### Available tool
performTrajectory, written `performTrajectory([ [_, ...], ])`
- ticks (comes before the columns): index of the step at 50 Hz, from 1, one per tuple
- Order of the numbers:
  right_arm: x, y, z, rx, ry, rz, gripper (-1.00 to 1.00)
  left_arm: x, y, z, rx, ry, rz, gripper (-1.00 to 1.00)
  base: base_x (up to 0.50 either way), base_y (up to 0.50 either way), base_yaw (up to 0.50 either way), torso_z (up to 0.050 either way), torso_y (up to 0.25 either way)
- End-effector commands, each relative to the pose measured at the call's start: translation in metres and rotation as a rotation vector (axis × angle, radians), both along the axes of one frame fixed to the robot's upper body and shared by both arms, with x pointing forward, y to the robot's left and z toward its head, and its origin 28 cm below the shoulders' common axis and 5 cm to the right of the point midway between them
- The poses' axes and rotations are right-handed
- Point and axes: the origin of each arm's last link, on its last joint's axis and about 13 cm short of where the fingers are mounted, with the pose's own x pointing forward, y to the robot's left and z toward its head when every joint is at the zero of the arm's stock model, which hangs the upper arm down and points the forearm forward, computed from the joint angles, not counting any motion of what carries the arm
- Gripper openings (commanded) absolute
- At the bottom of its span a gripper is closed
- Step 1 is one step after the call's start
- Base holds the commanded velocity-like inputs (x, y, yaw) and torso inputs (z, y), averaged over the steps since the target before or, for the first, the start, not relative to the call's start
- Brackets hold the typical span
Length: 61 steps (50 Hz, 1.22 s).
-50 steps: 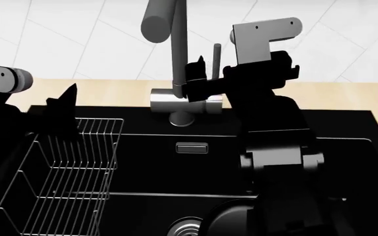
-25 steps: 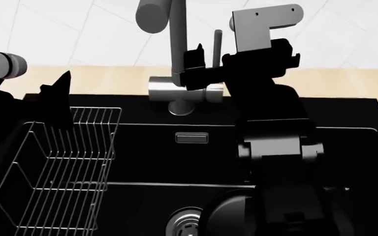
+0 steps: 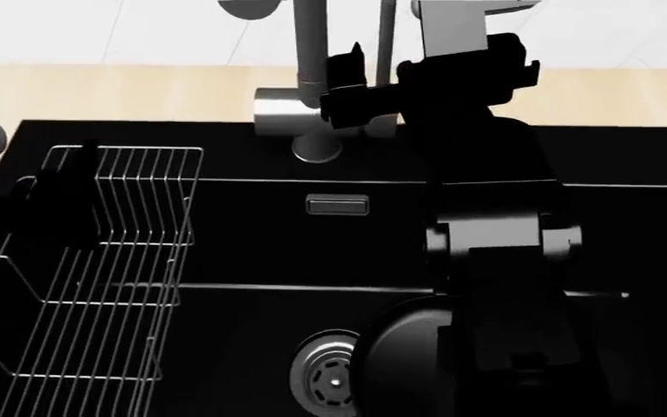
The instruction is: Pick the pan and sponge and place them into the sink. Then turn on the water.
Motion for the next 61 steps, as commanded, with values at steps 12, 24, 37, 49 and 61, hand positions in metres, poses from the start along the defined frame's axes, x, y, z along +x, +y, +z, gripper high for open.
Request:
performTrajectory([
  [12, 0.001, -0.004, 0.013, 0.002, -0.014, -0.015, 1.00, -0.001, 0.004, -0.001, -0.020, 0.003, 0.005, 1.00, 0.00, 0.00, 0.00, 0.014, -0.084],
  [24, 0.001, -0.011, 0.017, 0.022, -0.026, -0.043, 1.00, 0.000, 0.001, -0.003, -0.028, 0.019, 0.005, 1.00, 0.00, 0.00, 0.00, 0.000, 0.000],
  [37, 0.001, -0.017, 0.014, 0.043, -0.011, -0.068, 1.00, -0.001, 0.003, -0.003, -0.031, 0.031, 0.008, 1.00, 0.00, 0.00, 0.00, 0.000, 0.000],
  [49, 0.000, -0.022, 0.008, 0.060, 0.000, -0.086, 1.00, -0.001, 0.003, -0.004, -0.036, 0.037, 0.009, 1.00, 0.00, 0.00, 0.00, 0.000, 0.000],
  [61, 0.000, -0.024, 0.005, 0.071, 0.005, -0.095, 1.00, -0.001, 0.006, -0.004, -0.039, 0.043, 0.012, 1.00, 0.00, 0.00, 0.00, 0.000, 0.000],
])
